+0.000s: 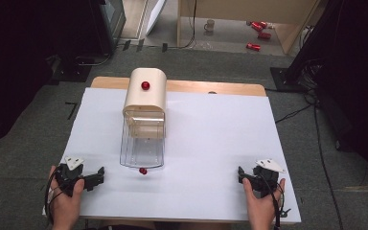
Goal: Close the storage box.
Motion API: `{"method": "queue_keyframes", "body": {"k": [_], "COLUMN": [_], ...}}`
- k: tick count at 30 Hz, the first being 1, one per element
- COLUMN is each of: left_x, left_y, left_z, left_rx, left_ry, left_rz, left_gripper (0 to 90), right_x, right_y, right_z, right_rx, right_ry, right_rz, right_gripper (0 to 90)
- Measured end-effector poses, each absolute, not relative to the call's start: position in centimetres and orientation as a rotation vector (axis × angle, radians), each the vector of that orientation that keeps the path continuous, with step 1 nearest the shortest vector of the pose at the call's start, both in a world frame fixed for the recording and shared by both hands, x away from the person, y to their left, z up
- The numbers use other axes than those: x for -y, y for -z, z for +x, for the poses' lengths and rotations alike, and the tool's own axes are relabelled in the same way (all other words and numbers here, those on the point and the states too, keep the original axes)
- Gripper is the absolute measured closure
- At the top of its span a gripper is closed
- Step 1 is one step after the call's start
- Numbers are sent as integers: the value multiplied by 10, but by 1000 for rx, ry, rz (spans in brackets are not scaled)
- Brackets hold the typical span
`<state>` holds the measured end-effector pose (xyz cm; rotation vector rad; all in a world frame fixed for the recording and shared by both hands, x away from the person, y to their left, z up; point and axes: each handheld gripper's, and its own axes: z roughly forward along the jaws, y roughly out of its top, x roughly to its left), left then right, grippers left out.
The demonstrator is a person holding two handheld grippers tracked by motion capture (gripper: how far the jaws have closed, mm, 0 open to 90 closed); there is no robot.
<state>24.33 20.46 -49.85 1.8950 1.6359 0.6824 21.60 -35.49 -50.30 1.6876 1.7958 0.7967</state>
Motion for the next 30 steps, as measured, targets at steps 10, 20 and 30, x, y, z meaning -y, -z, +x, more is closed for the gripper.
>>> {"method": "queue_keyframes", "body": {"k": [10,20,30], "left_x": [-205,-205,-205], "left_y": [499,499,498], "left_z": [243,243,243], "left_rx": [-1636,-1636,-1636], "left_ry": [-683,-683,-683], "left_rz": [1894,1895,1895], "left_gripper": [0,0,0], "right_x": [355,343,311], "right_y": [502,495,475], "right_z": [217,214,212], "right_rx": [-1797,-1734,-1767], "right_ry": [-798,-817,-905], "right_rz": [1692,1734,1680], "right_gripper": [145,97,47]}}
